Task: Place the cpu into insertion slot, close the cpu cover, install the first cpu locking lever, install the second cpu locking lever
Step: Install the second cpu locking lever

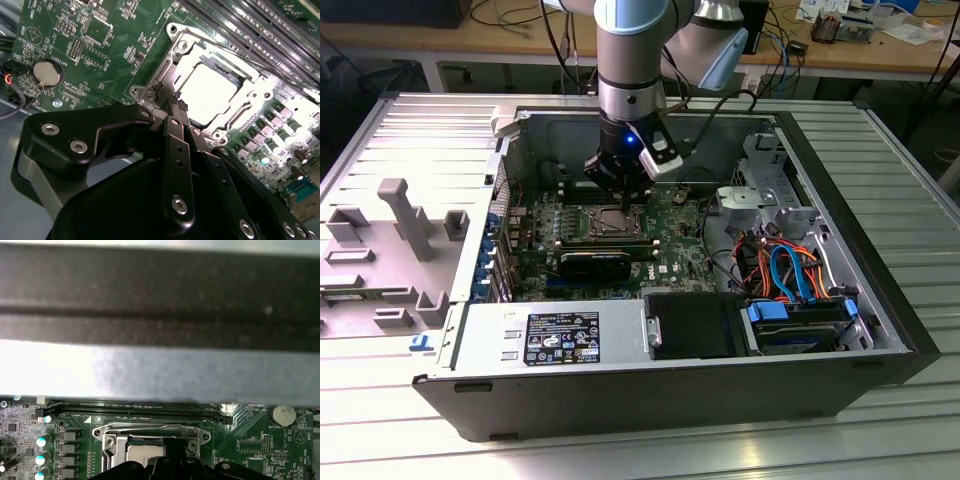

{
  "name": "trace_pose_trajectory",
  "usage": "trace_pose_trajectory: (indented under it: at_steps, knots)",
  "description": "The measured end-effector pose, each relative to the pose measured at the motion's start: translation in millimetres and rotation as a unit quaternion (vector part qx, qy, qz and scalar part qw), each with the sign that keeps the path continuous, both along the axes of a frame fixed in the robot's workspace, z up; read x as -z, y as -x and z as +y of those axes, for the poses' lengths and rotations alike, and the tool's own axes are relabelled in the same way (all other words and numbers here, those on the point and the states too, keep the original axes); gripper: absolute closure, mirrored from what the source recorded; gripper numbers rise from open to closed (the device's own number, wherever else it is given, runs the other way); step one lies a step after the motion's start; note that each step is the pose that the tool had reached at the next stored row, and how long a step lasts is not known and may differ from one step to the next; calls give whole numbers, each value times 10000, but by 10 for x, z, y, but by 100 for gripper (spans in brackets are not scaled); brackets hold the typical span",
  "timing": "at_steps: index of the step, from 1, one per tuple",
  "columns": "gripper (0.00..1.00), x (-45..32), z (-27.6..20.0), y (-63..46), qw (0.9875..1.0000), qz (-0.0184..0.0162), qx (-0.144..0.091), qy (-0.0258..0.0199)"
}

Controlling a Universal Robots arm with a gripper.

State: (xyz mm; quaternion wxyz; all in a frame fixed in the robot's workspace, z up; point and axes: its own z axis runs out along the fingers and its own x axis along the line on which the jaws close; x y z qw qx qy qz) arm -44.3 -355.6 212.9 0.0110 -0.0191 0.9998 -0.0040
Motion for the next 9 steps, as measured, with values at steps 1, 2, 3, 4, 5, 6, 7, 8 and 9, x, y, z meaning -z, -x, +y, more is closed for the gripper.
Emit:
trace_pose_trajectory:
  at_steps: [1,2,3,4,5,6,7,8,9]
  knots:
    - [89,0,-15,0,10000,0,0,0]
    - [89,1,-28,0,10000,0,0,0]
    - [89,1,-48,0,10000,0,0,0]
    - [89,1,-67,0,10000,0,0,0]
    - [89,1,-81,0,10000,0,0,0]
    - [89,1,-99,0,10000,0,0,0]
    - [89,1,-117,0,10000,0,0,0]
    - [89,1,-139,0,10000,0,0,0]
    - [89,1,-149,0,10000,0,0,0]
